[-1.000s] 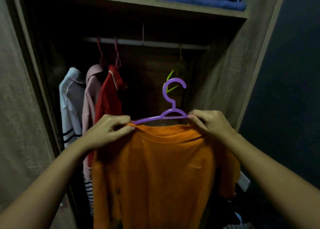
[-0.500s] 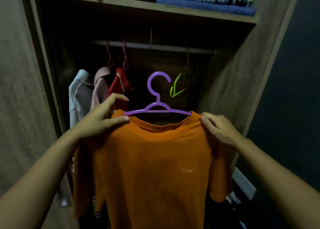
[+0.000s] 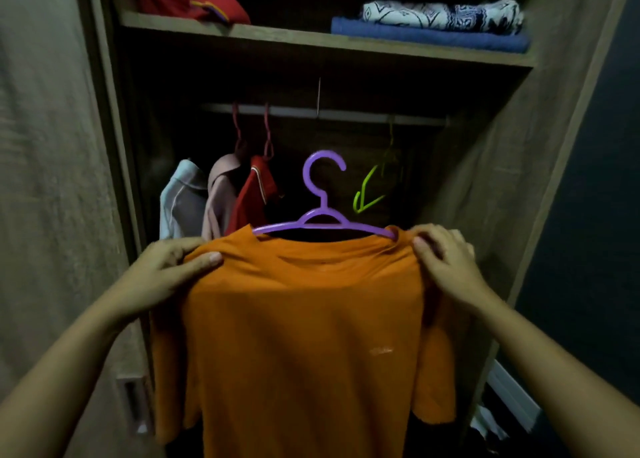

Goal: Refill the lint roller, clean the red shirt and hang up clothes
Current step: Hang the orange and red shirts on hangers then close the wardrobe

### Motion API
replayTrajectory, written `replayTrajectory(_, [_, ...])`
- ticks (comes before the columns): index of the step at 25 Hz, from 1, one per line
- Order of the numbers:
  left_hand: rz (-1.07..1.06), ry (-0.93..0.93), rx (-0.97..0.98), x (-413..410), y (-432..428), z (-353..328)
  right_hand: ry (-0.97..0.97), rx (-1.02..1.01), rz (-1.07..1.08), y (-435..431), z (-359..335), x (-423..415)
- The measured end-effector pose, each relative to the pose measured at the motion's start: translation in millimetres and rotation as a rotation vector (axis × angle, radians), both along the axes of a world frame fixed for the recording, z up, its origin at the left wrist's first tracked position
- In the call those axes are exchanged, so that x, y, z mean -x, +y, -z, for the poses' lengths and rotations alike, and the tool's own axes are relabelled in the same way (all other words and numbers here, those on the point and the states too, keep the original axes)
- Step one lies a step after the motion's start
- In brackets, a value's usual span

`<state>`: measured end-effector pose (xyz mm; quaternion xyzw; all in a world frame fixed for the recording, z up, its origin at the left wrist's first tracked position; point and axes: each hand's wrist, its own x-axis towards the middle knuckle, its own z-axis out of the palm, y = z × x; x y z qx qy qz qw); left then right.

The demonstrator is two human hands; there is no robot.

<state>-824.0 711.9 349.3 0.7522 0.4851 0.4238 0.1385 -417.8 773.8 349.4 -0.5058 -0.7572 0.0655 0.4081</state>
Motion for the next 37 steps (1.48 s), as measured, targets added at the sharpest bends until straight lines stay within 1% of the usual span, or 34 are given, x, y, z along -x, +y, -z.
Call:
replayTrajectory(1, [-0.049, 0.006, -0.056, 0.5, -7.4, 3.4, -0.076, -0.051, 0.051, -1.9, -1.9, 13.9])
replayTrajectory(2, [-0.104, 0.053, -0.128, -1.3, -14.6, 5.8, -0.076, -0.092, 0.024, -5.2, -4.2, 31.4])
replayTrajectory(3, [-0.159, 0.126, -0.211, -5.3, -21.0, 7.4, -0.021, -0.065, -0.06, -12.7, -7.7, 53.3])
replayTrajectory(4, [-0.201, 0.189, -0.282, -9.9, -25.6, 9.4, 0.06, 0.041, -0.17, -22.0, -10.8, 78.1])
replayTrajectory(6, [-0.246, 0.234, -0.33, -18.5, -30.9, 13.0, 0.218, 0.425, -0.331, -36.2, -13.9, 124.3])
replayTrajectory(7, [-0.269, 0.232, -0.336, -23.0, -31.8, 13.5, 0.292, 0.557, -0.36, -35.4, -11.9, 141.9])
replayTrajectory(8, [-0.302, 0.233, -0.343, -26.9, -31.9, 14.2, 0.378, 0.613, -0.376, -32.9, -10.3, 156.5])
replayTrajectory(10, [-0.387, 0.285, -0.333, -34.3, -31.9, 16.1, 0.582, 0.628, -0.372, -25.1, -12.2, 177.5])
replayTrajectory(12, [-0.422, 0.407, -0.212, -41.1, -35.8, 12.1, 0.749, 0.615, -0.34, -18.8, -16.2, 191.8])
replayTrajectory(13, [-0.394, 0.452, -0.134, -43.1, -37.9, 7.8, 0.784, 0.591, -0.323, -17.0, -19.1, 195.3])
replayTrajectory(14, [-0.347, 0.464, -0.062, -45.1, -41.0, -0.4, 0.789, 0.564, -0.312, -16.8, -24.5, 197.7])
replayTrajectory(15, [-0.303, 0.449, -0.029, -47.3, -41.8, -10.4, 0.78, 0.533, -0.306, -15.3, -29.9, 198.9])
replayTrajectory(17, [-0.28, 0.364, -0.071, -48.6, -27.5, -30.3, 0.761, 0.451, -0.29, -5.5, -41.5, 201.3])
replayTrajectory(21, [-0.407, 0.181, -0.208, -50.7, 50.9, -57.5, 0.699, 0.384, -0.259, 20.5, -68.3, 206.0])
replayTrajectory(24, [-0.482, 0.12, -0.213, -55.1, 105.6, -66.9, 0.722, 0.38, -0.257, 40.6, -85.8, 202.9])
replayTrajectory(25, [-0.51, 0.118, -0.175, -56.1, 119.7, -68.0, 0.72, 0.384, -0.255, 49.8, -90.3, 200.5])
replayTrajectory(27, [-0.554, 0.087, -0.033, -54.8, 143.2, -67.0, 0.698, 0.398, -0.23, 69.4, -96.7, 196.1])
replayTrajectory(29, [-0.537, 0.057, 0.055, -55.9, 159.7, -65.1, 0.638, 0.42, -0.19, 90.1, -103.2, 192.8])
replayTrajectory(33, [-0.419, 0.149, 0.144, -70.6, 174.9, -58.8, 0.548, 0.431, -0.101, 123.4, -123.6, 189.1])
replayTrajectory(37, [-0.342, 0.118, 0.162, -81.7, 181.8, -56.0, 0.493, 0.393, -0.025, 154.7, -146.3, 181.8])
